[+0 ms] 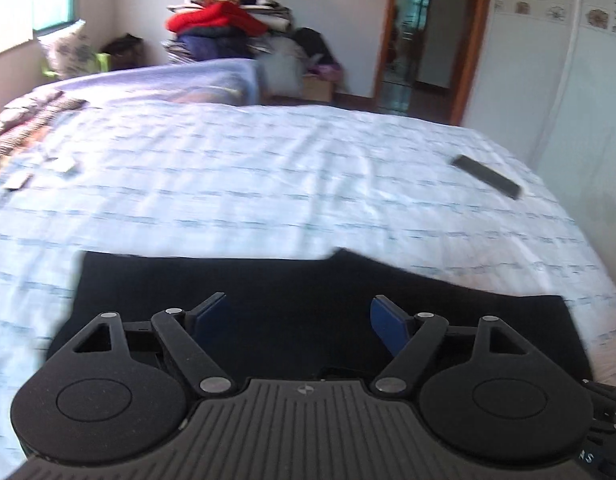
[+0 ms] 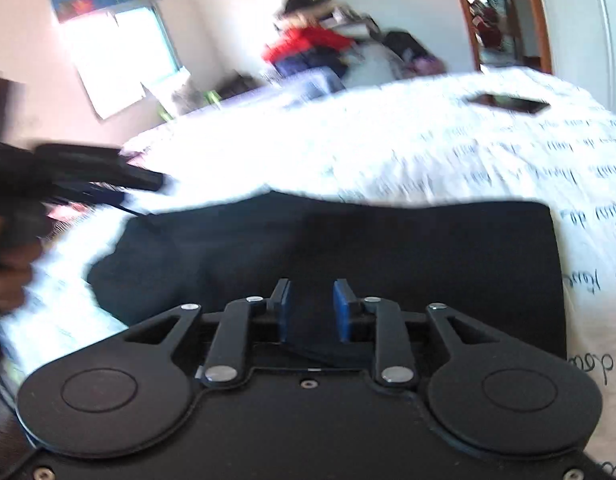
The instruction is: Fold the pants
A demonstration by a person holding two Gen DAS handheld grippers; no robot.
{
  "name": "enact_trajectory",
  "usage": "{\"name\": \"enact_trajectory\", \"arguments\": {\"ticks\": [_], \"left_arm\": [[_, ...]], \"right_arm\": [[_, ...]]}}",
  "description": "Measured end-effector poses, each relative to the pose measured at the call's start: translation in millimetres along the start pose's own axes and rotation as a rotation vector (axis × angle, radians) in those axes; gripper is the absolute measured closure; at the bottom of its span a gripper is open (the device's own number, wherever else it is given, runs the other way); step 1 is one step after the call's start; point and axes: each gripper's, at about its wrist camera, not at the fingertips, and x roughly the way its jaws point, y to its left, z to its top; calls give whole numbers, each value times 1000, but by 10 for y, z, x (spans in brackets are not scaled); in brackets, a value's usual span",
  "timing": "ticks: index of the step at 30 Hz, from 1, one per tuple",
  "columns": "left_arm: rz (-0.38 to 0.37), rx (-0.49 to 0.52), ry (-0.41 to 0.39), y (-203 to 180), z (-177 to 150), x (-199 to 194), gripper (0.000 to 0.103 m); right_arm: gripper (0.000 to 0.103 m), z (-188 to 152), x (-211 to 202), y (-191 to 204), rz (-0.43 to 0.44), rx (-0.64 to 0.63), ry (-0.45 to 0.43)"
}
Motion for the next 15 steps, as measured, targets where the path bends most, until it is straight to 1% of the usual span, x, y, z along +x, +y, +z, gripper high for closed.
{"name": "enact_trajectory", "arguments": {"ticks": [2,3,4,5,6,7,8,10,11,12,13,14,15], "left_arm": [[67,-6,-26,199,52,-170,21],[93,-9,-44,279,91,-253,18],[99,-8,-66,315,128,-308,16],[91,-4,-85,318,149,-332,7],[70,-3,-93,290,169,-326,2],[29,-5,-82,213,171,-261,2],[-22,-1,-60,117,162,-180,2],[-156,51,-4,-180,107,52,2],[-202,84,20,-349,70,180,2],[-227,115,39,-514,28,305,2],[-237,153,56,-729,-37,471,2],[-233,180,67,-886,-78,596,2],[-215,208,88,-1055,-133,746,5]], "right_arm": [[76,-44,122,114,22,-35,48],[75,-50,165,199,21,-79,52],[70,-58,153,285,14,-124,50],[69,-53,124,344,12,-154,47],[70,-43,87,341,18,-159,37],[70,6,59,306,14,-155,24],[70,59,-7,265,-13,-156,3],[67,107,-159,146,-124,-193,-40],[67,173,-187,69,-187,-217,-49],[67,243,-182,-19,-248,-244,-51],[67,290,-167,-108,-288,-264,-44],[67,354,-70,-208,-322,-277,-23],[67,376,-4,-333,-349,-280,2]]}}
